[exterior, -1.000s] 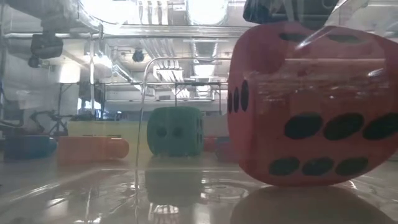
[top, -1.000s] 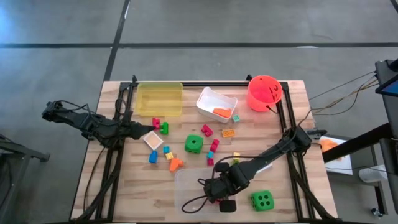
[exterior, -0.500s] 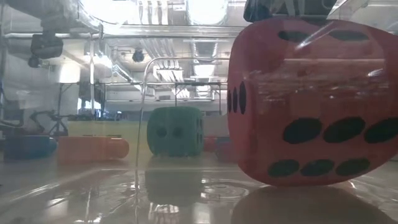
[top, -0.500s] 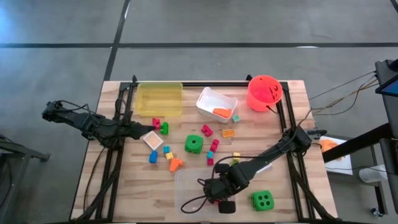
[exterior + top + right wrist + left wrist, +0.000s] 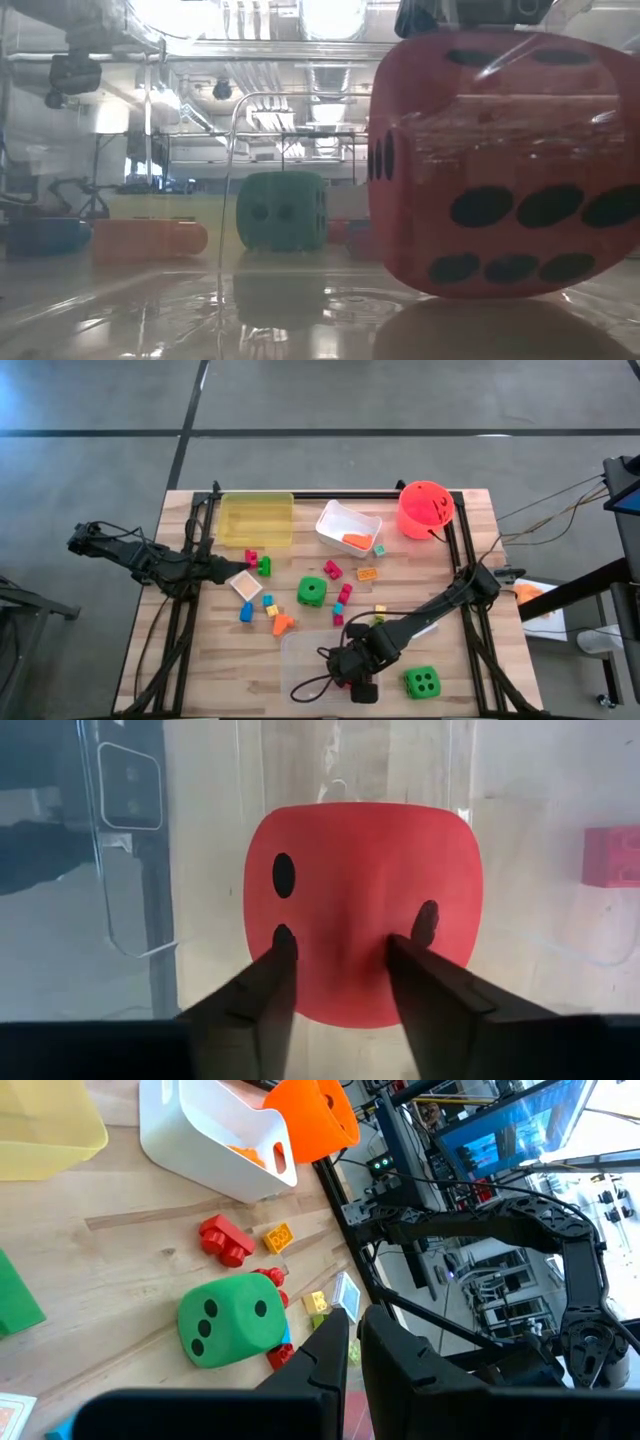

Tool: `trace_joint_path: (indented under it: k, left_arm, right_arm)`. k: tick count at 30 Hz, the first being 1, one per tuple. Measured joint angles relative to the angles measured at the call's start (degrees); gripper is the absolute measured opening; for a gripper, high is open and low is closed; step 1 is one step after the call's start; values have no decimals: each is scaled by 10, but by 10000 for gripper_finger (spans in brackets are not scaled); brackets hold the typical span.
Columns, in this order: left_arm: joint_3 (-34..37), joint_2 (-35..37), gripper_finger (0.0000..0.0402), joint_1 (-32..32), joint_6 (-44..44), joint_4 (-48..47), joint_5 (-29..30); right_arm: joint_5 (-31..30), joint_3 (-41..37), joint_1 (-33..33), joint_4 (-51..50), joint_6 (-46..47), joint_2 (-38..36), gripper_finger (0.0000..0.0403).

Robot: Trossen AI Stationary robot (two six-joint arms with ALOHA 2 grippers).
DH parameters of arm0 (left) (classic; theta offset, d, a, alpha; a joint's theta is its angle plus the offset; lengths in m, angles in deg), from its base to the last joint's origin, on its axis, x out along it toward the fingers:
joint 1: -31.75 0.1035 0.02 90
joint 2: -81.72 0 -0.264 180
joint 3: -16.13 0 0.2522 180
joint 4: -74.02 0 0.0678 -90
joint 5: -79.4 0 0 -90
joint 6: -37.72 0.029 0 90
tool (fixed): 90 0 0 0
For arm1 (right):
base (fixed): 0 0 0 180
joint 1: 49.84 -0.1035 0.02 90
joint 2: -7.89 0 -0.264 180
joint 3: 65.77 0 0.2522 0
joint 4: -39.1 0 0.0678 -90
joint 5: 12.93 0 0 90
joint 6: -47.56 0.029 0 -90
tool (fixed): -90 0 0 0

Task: Pick & Place Toys
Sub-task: Put the pink dice into the transparent bin

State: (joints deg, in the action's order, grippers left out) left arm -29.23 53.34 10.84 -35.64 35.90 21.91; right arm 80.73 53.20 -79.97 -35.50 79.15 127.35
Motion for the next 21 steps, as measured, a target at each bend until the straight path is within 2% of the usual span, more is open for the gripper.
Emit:
trace_joint_path:
  k: [8, 21]
  left_arm:
    - [0, 0, 28, 0, 0, 0, 0]
    - [0, 0, 29, 0, -1, 0, 0]
  right_arm:
    - [14, 0, 0, 2, 15, 0, 222]
    - [45, 9, -1, 2, 19, -8, 228]
